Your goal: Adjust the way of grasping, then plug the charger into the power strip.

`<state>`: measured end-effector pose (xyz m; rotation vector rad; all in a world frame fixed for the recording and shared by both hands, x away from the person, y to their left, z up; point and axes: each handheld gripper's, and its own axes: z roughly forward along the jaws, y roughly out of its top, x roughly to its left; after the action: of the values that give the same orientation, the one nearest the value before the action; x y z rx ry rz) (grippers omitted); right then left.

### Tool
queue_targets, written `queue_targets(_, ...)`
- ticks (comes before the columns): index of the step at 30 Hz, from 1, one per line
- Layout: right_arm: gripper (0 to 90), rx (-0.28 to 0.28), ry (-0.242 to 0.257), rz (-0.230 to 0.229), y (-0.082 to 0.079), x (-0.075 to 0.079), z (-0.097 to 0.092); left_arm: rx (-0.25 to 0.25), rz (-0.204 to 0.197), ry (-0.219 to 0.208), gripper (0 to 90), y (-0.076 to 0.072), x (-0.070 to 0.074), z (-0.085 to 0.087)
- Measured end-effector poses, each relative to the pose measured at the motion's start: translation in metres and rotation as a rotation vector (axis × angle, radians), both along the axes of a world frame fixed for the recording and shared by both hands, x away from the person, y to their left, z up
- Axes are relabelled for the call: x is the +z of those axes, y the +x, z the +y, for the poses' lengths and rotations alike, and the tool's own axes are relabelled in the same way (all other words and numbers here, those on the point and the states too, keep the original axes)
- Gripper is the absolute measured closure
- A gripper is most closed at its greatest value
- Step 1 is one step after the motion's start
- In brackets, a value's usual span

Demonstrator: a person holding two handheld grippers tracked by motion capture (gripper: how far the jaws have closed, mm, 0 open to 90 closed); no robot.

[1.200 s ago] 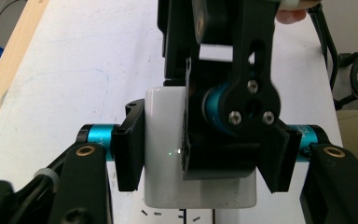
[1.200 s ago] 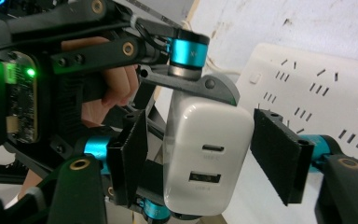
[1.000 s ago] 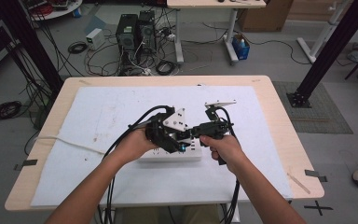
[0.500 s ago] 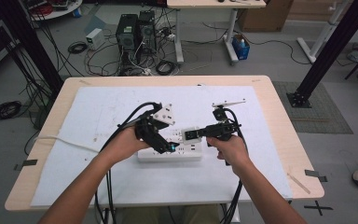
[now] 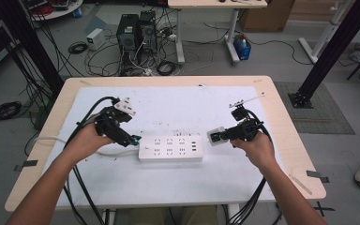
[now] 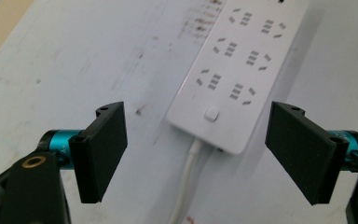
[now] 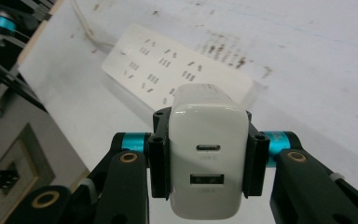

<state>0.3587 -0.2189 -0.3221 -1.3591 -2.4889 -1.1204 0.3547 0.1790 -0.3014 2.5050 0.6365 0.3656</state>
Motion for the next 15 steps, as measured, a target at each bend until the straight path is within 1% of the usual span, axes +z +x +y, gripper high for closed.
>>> queue_targets(1, 62.1, -0.006, -0.015, 0.003, 0.0, 0.002, -0.003, 0.019, 0.006, 0.008, 20.8, 0.0, -0.001, 0.006)
queue_targets(4, 62.0, -0.021, -0.06, -0.014, 0.002, 0.006, -0.012, 0.06, 0.021, 0.033, 20.8, 0.0, -0.004, 0.02)
queue_targets(7, 62.0, -0.03, -0.071, -0.021, 0.002, 0.008, -0.019, 0.096, 0.038, 0.027, 20.9, 0.0, -0.008, 0.031)
queue_targets(10, 62.0, -0.03, -0.074, -0.023, 0.001, 0.008, -0.022, 0.106, 0.046, 0.028, 20.8, -0.001, -0.01, 0.036)
queue_targets(12, 62.0, -0.027, -0.08, -0.024, 0.0, 0.009, -0.022, 0.111, 0.045, 0.04, 20.9, -0.001, -0.01, 0.036)
queue_targets(15, 62.0, -0.02, -0.09, -0.042, 0.0, 0.009, -0.021, 0.117, 0.044, 0.044, 20.9, -0.001, -0.007, 0.036)
